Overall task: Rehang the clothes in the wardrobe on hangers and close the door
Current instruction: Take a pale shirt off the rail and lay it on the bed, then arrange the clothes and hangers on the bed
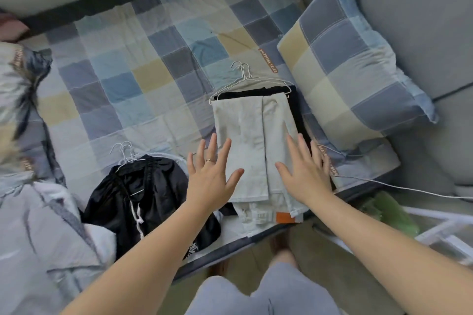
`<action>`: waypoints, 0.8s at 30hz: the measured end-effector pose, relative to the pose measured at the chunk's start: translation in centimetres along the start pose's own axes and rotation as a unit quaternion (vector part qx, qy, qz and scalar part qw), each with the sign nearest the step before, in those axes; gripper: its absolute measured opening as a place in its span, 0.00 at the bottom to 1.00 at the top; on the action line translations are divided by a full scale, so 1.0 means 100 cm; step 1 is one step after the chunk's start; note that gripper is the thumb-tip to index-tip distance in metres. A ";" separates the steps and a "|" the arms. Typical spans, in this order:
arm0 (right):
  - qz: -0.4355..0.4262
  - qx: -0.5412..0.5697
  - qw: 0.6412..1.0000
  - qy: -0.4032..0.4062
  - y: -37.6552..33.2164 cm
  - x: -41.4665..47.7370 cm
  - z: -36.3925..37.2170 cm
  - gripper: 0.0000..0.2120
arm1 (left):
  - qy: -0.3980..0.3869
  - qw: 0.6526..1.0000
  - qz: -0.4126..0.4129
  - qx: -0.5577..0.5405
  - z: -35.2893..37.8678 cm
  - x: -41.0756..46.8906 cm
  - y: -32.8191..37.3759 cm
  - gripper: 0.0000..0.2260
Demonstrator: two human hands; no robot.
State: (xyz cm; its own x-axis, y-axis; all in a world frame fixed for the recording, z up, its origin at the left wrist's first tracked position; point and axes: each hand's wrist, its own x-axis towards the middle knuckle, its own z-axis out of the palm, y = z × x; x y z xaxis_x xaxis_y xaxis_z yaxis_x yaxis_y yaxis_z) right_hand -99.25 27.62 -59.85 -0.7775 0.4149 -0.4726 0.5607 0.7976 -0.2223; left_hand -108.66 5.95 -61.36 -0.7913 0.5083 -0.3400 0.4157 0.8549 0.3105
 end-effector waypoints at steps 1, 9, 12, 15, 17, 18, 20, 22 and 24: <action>0.014 0.006 1.000 0.016 -0.006 -0.021 0.000 0.34 | 0.001 1.000 0.008 0.001 -0.009 -0.014 0.000 0.33; 0.140 0.092 0.978 0.127 -0.038 -0.148 0.004 0.32 | 0.027 0.989 0.141 -0.025 -0.067 -0.087 0.004 0.32; 0.170 0.100 0.965 0.172 -0.039 -0.189 0.008 0.33 | 0.018 0.980 0.196 -0.029 -0.068 -0.108 0.017 0.32; 0.196 0.099 0.953 0.209 -0.032 -0.226 0.011 0.33 | -0.005 0.969 0.246 -0.027 -0.061 -0.122 0.036 0.32; 0.227 0.099 0.944 0.217 -0.023 -0.251 0.014 0.33 | -0.019 0.960 0.280 -0.023 -0.054 -0.131 0.052 0.32; 0.249 0.102 0.938 0.219 -0.018 -0.264 0.016 0.33 | -0.028 0.954 0.299 -0.020 -0.049 -0.136 0.060 0.32; 0.295 0.111 0.922 0.226 -0.005 -0.292 0.022 0.33 | -0.045 0.939 0.341 -0.010 -0.039 -0.146 0.080 0.32; 0.335 0.121 0.903 0.240 0.008 -0.322 0.028 0.32 | -0.059 0.922 0.382 -0.004 -0.029 -0.159 0.103 0.32; 0.374 0.127 0.882 0.258 0.021 -0.356 0.035 0.33 | -0.071 0.903 0.424 -0.002 -0.019 -0.175 0.129 0.33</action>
State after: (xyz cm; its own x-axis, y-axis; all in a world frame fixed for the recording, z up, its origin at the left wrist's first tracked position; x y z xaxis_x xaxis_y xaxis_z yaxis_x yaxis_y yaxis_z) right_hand -69.41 13.01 -46.45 -0.1517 0.9796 -0.1320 0.9666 0.1191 -0.2269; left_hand -90.24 7.88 -49.74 -0.1249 0.9882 -0.0885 0.8430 0.1527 0.5157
